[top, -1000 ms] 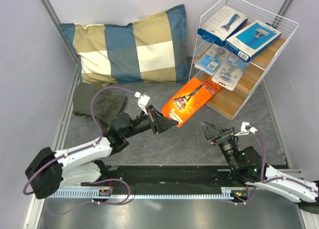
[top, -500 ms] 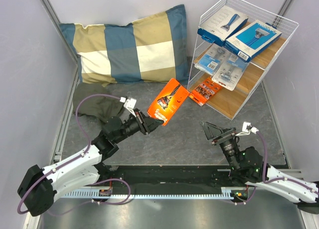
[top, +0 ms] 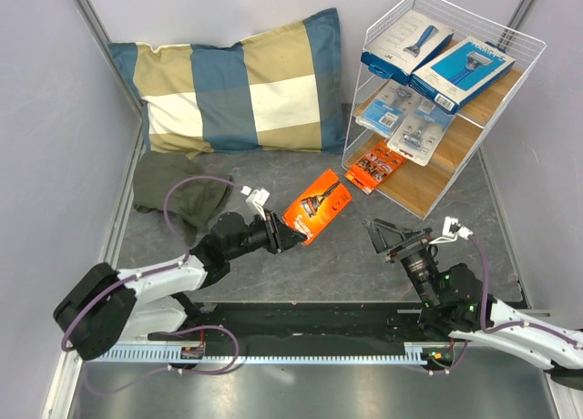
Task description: Place and organize the shaving razors onto the shelf
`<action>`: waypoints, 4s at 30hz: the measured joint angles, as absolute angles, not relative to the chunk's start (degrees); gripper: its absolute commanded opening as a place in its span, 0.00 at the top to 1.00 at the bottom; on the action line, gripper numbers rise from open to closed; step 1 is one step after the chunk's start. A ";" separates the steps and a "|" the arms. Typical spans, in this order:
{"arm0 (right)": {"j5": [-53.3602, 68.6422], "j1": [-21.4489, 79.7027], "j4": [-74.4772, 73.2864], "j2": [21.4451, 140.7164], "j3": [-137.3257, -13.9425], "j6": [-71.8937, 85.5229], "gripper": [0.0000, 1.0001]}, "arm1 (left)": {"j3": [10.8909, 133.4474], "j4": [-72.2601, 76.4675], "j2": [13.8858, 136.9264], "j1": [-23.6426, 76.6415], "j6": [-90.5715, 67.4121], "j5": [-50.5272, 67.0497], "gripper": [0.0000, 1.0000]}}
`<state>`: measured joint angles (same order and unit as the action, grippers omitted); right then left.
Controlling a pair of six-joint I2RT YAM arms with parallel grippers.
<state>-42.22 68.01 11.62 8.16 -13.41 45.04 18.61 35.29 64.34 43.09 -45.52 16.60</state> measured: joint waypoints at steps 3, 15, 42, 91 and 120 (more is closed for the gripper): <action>-41.65 68.01 13.04 8.95 -13.47 44.18 0.05 | 19.70 37.89 69.93 43.29 -46.19 18.33 0.98; -40.21 68.01 14.17 9.32 -16.10 42.04 0.06 | 33.65 48.60 90.59 48.64 -48.82 23.16 0.98; -39.55 68.01 4.45 0.95 -21.47 40.45 0.06 | 69.87 51.05 124.75 52.84 -60.18 15.27 0.98; -40.99 68.01 -5.26 0.84 -25.67 40.73 0.05 | 93.97 47.31 148.86 54.81 -88.49 11.25 0.97; -41.45 68.01 -8.32 0.84 -26.41 42.17 0.05 | 95.83 45.50 149.45 51.75 -89.89 7.75 0.55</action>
<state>-41.45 68.01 -8.32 0.84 -26.41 42.17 95.83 45.50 149.45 51.75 -89.89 7.75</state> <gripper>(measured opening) 0.949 0.309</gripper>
